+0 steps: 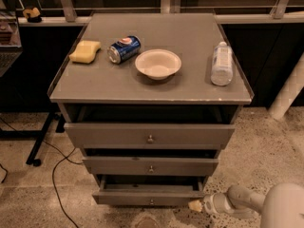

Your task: Close bottom drawer

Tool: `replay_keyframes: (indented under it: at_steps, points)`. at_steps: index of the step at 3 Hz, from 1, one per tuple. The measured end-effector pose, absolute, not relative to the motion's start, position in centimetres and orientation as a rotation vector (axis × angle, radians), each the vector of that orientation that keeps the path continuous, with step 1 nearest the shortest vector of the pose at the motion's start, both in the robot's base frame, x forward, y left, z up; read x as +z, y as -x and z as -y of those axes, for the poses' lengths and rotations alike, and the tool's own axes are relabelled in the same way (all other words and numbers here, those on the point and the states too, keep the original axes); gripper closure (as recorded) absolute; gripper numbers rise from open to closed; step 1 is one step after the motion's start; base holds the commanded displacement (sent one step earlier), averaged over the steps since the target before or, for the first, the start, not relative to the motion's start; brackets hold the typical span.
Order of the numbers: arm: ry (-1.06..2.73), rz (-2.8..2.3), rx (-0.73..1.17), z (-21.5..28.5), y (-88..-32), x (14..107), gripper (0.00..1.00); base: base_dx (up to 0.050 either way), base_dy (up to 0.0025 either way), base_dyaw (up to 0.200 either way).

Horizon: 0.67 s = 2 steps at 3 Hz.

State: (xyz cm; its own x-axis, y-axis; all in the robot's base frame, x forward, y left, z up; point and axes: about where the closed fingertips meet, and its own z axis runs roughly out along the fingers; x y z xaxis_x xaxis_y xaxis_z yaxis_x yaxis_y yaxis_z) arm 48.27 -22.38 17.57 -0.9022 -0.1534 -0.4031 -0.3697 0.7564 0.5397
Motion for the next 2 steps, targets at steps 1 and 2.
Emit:
replay_keyframes:
  at_steps: [1, 2]
  points:
    - [0.411, -2.617, 0.884, 22.12, -49.56, 17.08, 1.0, 0.0, 0.0, 0.0]
    - [0.433, -2.608, 0.874, 21.57, -50.38, 17.2, 1.0, 0.0, 0.0, 0.0]
